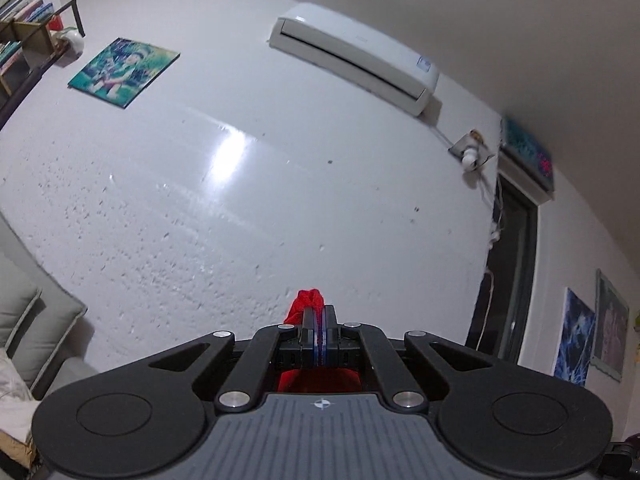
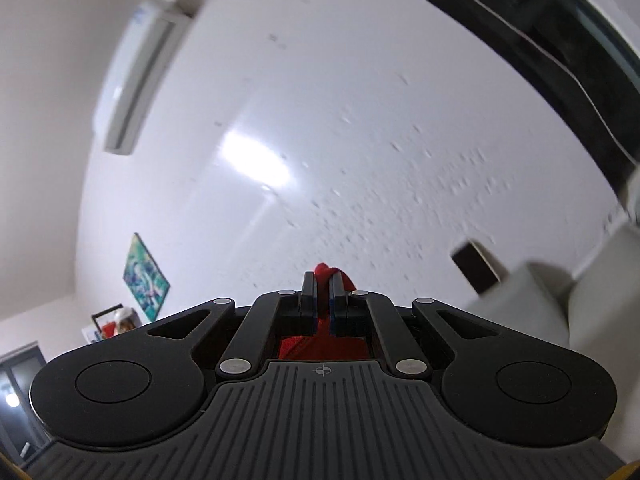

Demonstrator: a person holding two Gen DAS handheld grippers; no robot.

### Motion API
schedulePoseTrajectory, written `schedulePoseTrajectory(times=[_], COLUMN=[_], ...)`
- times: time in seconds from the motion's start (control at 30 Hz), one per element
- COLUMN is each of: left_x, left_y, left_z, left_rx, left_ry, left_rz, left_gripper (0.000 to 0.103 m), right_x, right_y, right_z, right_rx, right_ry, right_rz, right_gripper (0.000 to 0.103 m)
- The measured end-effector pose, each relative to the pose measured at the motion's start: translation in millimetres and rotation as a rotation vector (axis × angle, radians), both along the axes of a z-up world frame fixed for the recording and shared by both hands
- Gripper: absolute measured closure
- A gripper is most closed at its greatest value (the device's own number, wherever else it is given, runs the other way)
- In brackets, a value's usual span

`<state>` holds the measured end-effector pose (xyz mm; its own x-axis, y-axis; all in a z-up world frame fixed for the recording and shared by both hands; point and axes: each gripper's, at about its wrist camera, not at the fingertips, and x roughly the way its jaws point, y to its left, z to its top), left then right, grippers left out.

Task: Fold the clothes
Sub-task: 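Lift the red T-shirt with both grippers and shake it out in the air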

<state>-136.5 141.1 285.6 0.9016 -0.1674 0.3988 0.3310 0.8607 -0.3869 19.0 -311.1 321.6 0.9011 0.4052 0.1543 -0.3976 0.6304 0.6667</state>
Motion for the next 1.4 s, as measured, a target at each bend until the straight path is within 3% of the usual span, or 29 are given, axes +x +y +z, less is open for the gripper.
schedulePoseTrajectory(times=[0.1,0.13,0.2,0.3,0.43,0.53,0.6,0.73,0.83,0.9,0.97,1.03,1.2,1.3,1.4], left_x=[13.1,27.2,60.6,118.4,227.0,289.6,294.6,266.0,246.1,242.8,244.2,244.3,230.0,214.1,203.0], left_y=[-0.4,-2.6,-2.6,6.7,2.2,3.6,-3.1,-18.6,-26.6,-30.8,-32.9,-28.9,-10.6,-2.6,0.4], left_z=[-10.9,-18.3,-37.0,-73.3,-110.2,-123.3,-100.7,-44.9,-51.0,-82.6,-131.0,-189.4,-340.5,-388.4,-403.2], left_rx=[-0.010,-0.007,-0.007,-0.009,0.017,-0.016,0.006,0.093,0.127,0.170,0.202,0.192,0.112,0.067,0.078], left_ry=[0.020,0.043,0.112,0.282,0.560,0.656,0.584,0.353,0.290,0.300,0.372,0.519,0.902,1.060,1.123], left_rz=[-0.018,-0.016,-0.017,-0.008,-0.016,-0.023,-0.032,-0.017,-0.002,0.033,0.034,0.028,0.048,0.040,0.033], left_gripper=[0.103,0.103,0.103,0.103,0.103,0.103,0.103,0.103,0.103,0.103,0.103,0.103,0.103,0.103,0.103], right_x=[-12.7,-11.2,8.2,77.2,188.9,250.0,262.2,239.8,213.8,199.6,187.7,171.0,147.1,131.2,114.8], right_y=[-0.5,0.2,8.9,25.9,48.5,61.2,61.2,48.7,37.8,34.7,34.7,41.5,49.9,45.0,38.9], right_z=[12.9,14.2,7.6,-19.4,-77.4,-111.9,-95.7,-45.4,-48.7,-83.8,-138.1,-210.0,-373.7,-438.3,-460.4], right_rx=[0.013,0.009,-0.017,-0.061,-0.140,-0.161,-0.157,-0.181,-0.221,-0.244,-0.276,-0.313,-0.313,-0.327,-0.350], right_ry=[-0.047,-0.047,-0.006,0.154,0.407,0.491,0.431,0.199,0.167,0.198,0.250,0.337,0.684,0.840,0.889], right_rz=[0.028,0.145,0.137,0.132,0.087,0.027,-0.001,-0.036,-0.038,-0.031,-0.017,0.003,0.059,0.060,0.060], right_gripper=[0.098,0.098,0.098,0.098,0.098,0.098,0.098,0.099,0.099,0.099,0.098,0.098,0.098,0.098,0.098])
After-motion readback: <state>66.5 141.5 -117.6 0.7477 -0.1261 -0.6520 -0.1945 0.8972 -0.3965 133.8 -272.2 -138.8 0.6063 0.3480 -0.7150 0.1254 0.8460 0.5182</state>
